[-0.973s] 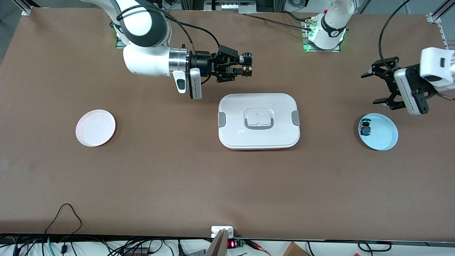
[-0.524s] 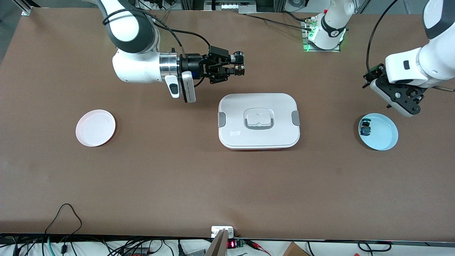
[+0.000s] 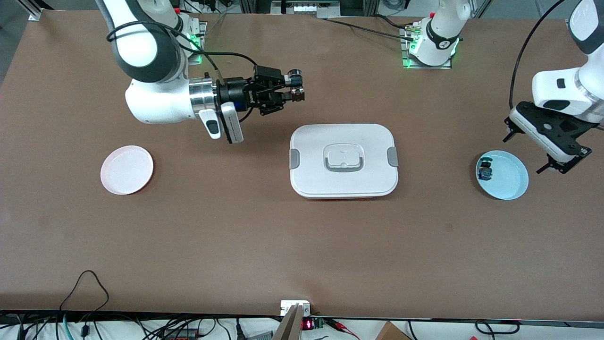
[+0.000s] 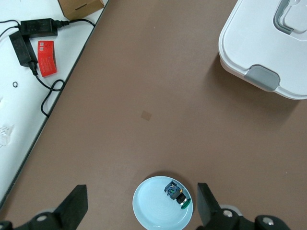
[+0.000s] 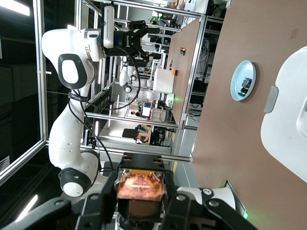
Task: Transfer orange switch to right arm and place
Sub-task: 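Carry the orange switch with the right gripper over the white plate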
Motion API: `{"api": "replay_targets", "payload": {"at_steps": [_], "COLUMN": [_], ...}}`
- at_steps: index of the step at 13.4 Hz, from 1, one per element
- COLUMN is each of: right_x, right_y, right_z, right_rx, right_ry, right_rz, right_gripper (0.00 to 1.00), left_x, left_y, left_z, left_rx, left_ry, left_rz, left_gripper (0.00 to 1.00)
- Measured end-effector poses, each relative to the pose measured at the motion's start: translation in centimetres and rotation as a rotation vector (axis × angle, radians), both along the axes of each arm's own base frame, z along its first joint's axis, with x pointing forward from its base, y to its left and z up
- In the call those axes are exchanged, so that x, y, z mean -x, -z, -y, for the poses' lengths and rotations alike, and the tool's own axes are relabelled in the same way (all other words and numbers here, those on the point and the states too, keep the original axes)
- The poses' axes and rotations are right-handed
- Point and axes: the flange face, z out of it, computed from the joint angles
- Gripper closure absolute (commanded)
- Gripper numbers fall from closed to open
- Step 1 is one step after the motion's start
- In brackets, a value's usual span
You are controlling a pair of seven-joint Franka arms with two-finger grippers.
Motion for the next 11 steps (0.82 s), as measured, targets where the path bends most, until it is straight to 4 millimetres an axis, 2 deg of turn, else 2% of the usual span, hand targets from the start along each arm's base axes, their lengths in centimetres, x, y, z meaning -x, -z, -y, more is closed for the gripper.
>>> {"api": "replay_targets", "payload": {"at_steps": [4,9,11], "right_x": [-1.1,-2.1,-2.1], "right_y": [0.3,1.2,1.6], "right_z": [3.3,9.0,10.9], "right_rx": [-0.015,0.046,0.082], "right_ry": [-0.015,-0.101,-0.138], "right_rz": [-0.05,-0.048,-0.046], "right_gripper": [0.95,0.95,0.95], "left_x": [1.0,2.6,3.0], "left_y": [-1.0,-1.6,-2.0], "left_z": [-0.4,-2.2,-3.3], "left_rx": [0.051,0.1,0.11], "left_ry": [-0.354,-0.902,-1.02], "left_rz": [-0.012,-0.053,-0.051], "left_gripper": [0.0,0.0,0.0]}}
